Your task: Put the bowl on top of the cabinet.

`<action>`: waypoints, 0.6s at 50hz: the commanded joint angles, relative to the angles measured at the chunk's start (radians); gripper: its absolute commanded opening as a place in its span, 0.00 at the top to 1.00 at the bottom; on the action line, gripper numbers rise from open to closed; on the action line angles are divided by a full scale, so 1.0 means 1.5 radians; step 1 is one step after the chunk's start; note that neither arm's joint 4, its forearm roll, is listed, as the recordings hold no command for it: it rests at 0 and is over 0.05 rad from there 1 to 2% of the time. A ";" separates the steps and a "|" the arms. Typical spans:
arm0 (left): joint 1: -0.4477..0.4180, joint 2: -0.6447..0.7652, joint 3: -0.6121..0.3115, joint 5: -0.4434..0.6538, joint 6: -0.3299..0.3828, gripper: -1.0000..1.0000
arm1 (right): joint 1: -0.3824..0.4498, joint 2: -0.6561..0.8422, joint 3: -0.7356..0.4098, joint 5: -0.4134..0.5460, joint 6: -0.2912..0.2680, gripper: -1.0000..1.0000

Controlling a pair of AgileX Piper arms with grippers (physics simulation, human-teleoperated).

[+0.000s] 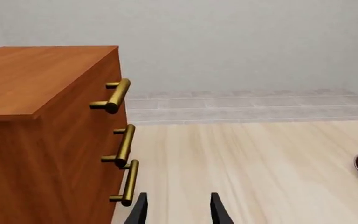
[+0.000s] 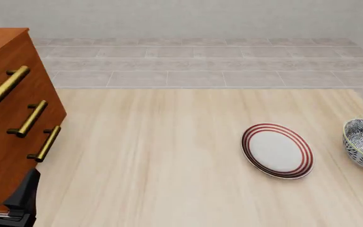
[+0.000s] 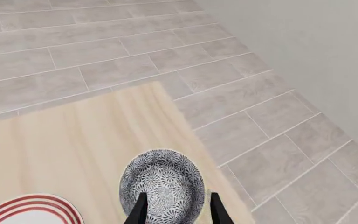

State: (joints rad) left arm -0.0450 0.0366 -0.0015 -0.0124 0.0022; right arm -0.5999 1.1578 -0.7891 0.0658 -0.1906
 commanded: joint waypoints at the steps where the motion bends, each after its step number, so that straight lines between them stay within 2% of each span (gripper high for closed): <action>1: 0.000 -0.001 0.000 0.000 0.001 0.00 | -0.031 0.034 -0.002 -0.018 -0.013 0.00; 8: 0.000 0.001 0.000 -0.001 0.002 0.00 | -0.053 0.069 -0.014 -0.022 -0.007 0.00; 9: 0.001 0.000 0.000 0.000 0.002 0.00 | -0.059 0.082 -0.015 -0.023 -0.021 0.00; 13: 0.002 -0.014 -0.002 0.013 0.004 0.00 | -0.071 0.094 -0.008 -0.037 -0.007 0.00; 17: 0.002 -0.008 0.000 0.009 0.004 0.00 | -0.083 0.115 -0.005 -0.053 -0.010 0.00; 30: 0.005 0.003 0.000 0.001 0.007 0.00 | -0.095 0.151 -0.032 -0.059 -0.016 0.00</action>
State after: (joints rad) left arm -0.0400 0.0350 -0.0018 -0.0082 0.0093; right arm -0.7206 1.3396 -0.8166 -0.0063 -0.2068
